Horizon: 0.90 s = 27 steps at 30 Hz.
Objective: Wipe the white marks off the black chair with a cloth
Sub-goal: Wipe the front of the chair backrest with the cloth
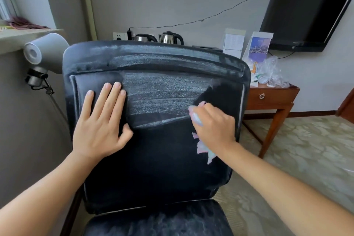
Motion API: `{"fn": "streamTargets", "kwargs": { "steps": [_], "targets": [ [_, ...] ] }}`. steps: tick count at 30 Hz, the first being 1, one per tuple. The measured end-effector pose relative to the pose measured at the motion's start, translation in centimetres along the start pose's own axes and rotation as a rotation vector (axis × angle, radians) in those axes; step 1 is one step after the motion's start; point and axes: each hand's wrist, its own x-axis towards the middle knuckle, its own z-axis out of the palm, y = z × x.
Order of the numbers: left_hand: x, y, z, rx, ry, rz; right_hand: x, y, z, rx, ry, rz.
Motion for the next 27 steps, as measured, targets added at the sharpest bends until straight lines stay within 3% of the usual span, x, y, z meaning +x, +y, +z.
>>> {"fn": "streamTargets", "kwargs": {
  "steps": [2, 3, 6, 9, 11, 14, 15, 18, 20, 22, 25, 27],
  "targets": [
    [-0.1, -0.1, 0.1, -0.019, 0.018, 0.004, -1.4, 0.2, -0.3, 0.043, -0.092, -0.247],
    [-0.1, -0.2, 0.0, -0.022, 0.021, 0.005, -0.5, 1.0, -0.6, 0.043, -0.080, -0.266],
    [0.0, -0.1, -0.1, -0.026, 0.018, 0.009, 5.1, 4.0, -1.3, -0.113, 0.095, 0.024],
    [0.0, -0.1, -0.1, -0.037, 0.015, -0.007, 7.1, 4.8, -1.0, -0.067, 0.075, 0.230],
    [0.0, -0.1, -0.1, -0.042, 0.010, -0.012, 4.8, 3.6, -0.5, -0.046, 0.077, 0.096],
    [-0.1, -0.1, -0.1, -0.050, 0.018, -0.002, 1.5, 2.6, -0.9, 0.075, -0.087, -0.230],
    [0.0, -0.1, -0.2, -0.056, 0.023, -0.002, 2.0, 3.1, -1.1, 0.062, -0.088, -0.230],
    [0.0, -0.1, -0.3, -0.069, 0.034, -0.008, 5.9, 5.4, -1.3, -0.056, 0.019, 0.196],
    [0.0, -0.1, -0.2, -0.074, 0.036, -0.008, 7.1, 5.6, -1.1, -0.004, 0.011, 0.425],
    [0.0, -0.1, 0.0, -0.074, 0.043, -0.007, 6.4, 3.7, -0.5, 0.065, 0.020, 0.375],
    [-0.1, -0.3, 0.0, -0.074, 0.056, -0.002, 4.6, 2.0, -0.1, 0.139, -0.031, 0.065],
    [-0.1, -0.2, -0.2, -0.074, 0.058, -0.001, 4.8, 3.9, -0.5, 0.045, -0.011, 0.170]
  ]
}}
